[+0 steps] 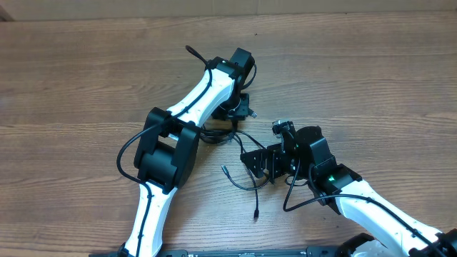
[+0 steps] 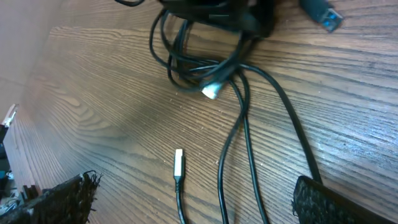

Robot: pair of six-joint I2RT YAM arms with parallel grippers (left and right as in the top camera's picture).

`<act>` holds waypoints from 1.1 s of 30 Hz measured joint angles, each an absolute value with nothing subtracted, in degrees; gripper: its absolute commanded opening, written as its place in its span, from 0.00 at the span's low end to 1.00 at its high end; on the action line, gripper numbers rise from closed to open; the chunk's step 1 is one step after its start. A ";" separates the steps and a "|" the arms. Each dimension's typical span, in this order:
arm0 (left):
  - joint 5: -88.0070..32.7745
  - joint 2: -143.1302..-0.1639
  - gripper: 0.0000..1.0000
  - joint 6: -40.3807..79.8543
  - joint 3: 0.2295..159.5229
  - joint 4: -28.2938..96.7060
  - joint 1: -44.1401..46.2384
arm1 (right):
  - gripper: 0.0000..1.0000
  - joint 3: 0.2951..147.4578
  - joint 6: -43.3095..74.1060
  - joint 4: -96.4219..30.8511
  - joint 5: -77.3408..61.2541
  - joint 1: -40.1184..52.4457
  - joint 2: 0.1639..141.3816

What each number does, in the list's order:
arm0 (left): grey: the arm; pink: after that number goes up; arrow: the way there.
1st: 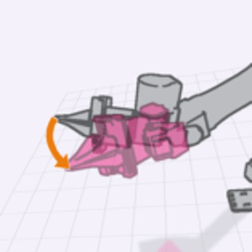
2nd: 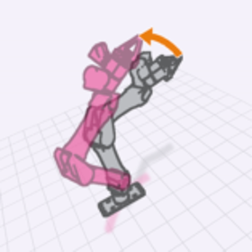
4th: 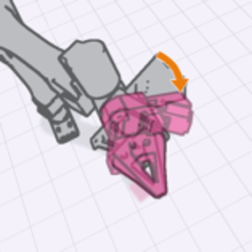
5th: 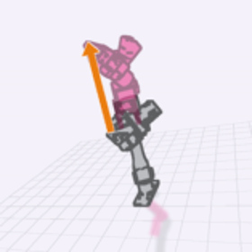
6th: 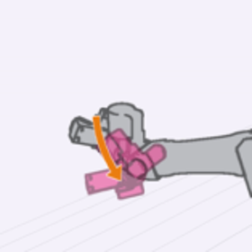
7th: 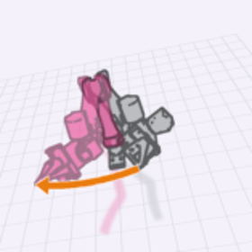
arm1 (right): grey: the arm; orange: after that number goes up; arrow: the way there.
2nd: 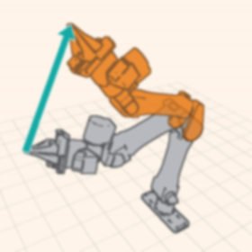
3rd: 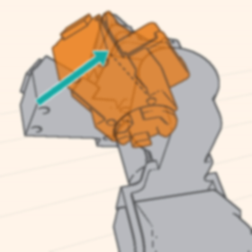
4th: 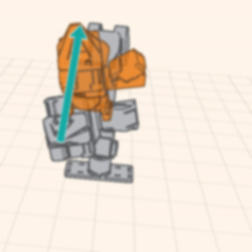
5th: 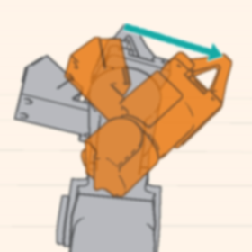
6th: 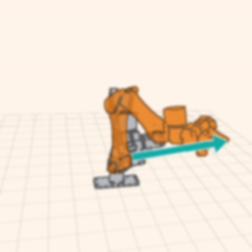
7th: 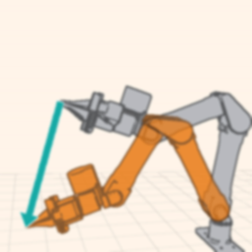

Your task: Untangle cables

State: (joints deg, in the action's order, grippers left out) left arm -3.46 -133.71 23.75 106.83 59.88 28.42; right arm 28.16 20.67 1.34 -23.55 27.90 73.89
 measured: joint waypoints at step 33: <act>-7.97 -134.65 0.04 21.80 132.81 78.67 27.35 | 1.00 28.16 20.71 2.02 -23.53 27.90 73.89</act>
